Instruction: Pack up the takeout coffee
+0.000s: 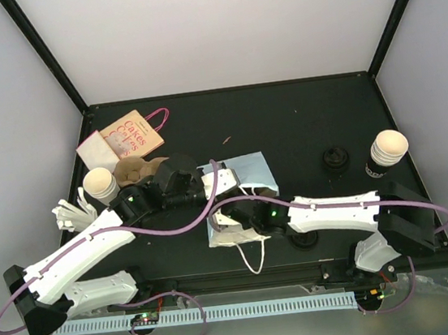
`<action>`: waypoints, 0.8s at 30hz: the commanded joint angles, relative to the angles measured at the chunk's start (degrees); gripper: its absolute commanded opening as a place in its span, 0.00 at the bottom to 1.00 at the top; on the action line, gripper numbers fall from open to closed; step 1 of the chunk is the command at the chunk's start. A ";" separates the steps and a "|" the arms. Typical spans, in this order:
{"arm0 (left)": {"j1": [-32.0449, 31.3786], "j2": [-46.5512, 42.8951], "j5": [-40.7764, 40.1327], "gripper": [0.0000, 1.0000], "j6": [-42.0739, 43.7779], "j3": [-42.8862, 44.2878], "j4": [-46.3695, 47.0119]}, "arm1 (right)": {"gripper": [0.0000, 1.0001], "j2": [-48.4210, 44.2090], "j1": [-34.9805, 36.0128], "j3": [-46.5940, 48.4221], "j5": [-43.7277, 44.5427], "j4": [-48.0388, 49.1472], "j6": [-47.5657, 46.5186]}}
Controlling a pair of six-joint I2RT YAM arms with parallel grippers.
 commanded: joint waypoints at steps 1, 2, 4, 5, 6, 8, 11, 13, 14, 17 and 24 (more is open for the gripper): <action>-0.85 -1.26 3.29 0.02 -0.68 1.40 0.37 | 0.01 1.67 -0.99 2.05 1.42 2.29 -1.58; -0.86 -1.33 3.33 0.01 -0.64 1.47 0.28 | 0.01 2.04 -1.18 2.24 1.47 2.33 -1.75; -0.95 -1.30 3.35 0.02 -0.49 1.62 0.00 | 0.01 2.67 -1.83 2.53 1.76 2.09 -1.96; -0.99 -1.37 3.43 0.02 -0.43 1.71 -0.13 | 0.01 2.94 -2.26 2.67 1.90 2.02 -1.92; -1.03 -1.31 3.65 0.01 -0.40 1.76 -0.33 | 0.01 3.16 -2.82 2.84 1.93 1.87 -1.81; -1.04 -1.23 4.23 0.02 -0.42 1.89 -0.67 | 0.01 3.69 -3.72 3.30 1.91 1.44 -1.51; -1.12 -0.88 5.36 0.02 -0.46 2.30 -1.27 | 0.01 4.81 -4.60 4.11 2.48 1.00 -0.82; -1.25 -0.66 5.80 0.02 -0.54 2.57 -1.48 | 0.01 5.49 -4.77 4.15 2.35 1.61 -0.37; -1.30 -0.60 6.04 0.02 -0.59 2.63 -1.38 | 0.01 5.83 -4.86 4.02 1.86 1.82 -0.23; -1.30 -0.57 6.56 0.02 -0.94 2.56 -0.69 | 0.01 7.02 -4.81 4.05 1.54 2.46 0.22; -1.30 1.33 1.88 0.02 -5.94 4.19 1.03 | 0.01 8.26 -4.72 4.04 1.87 3.75 0.08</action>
